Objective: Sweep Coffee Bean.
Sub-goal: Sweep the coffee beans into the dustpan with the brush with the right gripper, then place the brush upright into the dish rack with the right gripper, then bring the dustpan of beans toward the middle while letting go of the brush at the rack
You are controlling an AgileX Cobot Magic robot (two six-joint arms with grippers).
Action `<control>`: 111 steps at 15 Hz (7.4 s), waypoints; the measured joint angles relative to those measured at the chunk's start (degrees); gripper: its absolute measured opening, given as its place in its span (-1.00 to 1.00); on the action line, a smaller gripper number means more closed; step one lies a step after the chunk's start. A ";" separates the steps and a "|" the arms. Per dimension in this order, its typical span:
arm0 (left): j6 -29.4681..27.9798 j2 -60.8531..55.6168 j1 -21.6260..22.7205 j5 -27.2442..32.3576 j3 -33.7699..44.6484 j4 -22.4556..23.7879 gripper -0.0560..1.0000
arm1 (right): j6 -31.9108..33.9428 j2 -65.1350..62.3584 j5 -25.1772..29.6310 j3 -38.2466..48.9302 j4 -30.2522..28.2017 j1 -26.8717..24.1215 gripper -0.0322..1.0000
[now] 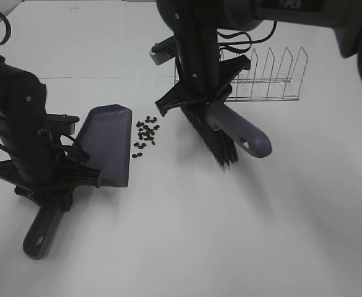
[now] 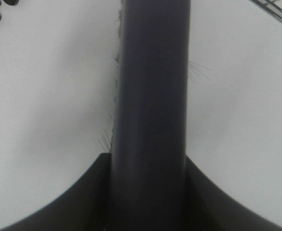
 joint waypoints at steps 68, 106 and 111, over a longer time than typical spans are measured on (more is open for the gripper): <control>0.29 0.00 0.00 -0.69 0.00 -1.20 -0.23 | -7.28 -9.17 -9.28 10.49 16.73 -24.35 -0.34; 1.15 -0.63 0.00 -1.15 -0.06 -1.83 -0.23 | -7.45 -9.45 0.86 -9.97 17.42 -22.80 0.31; 1.72 -0.63 -2.46 -1.49 -4.13 -3.90 -0.23 | -7.39 -26.59 1.09 14.90 17.99 -17.25 0.31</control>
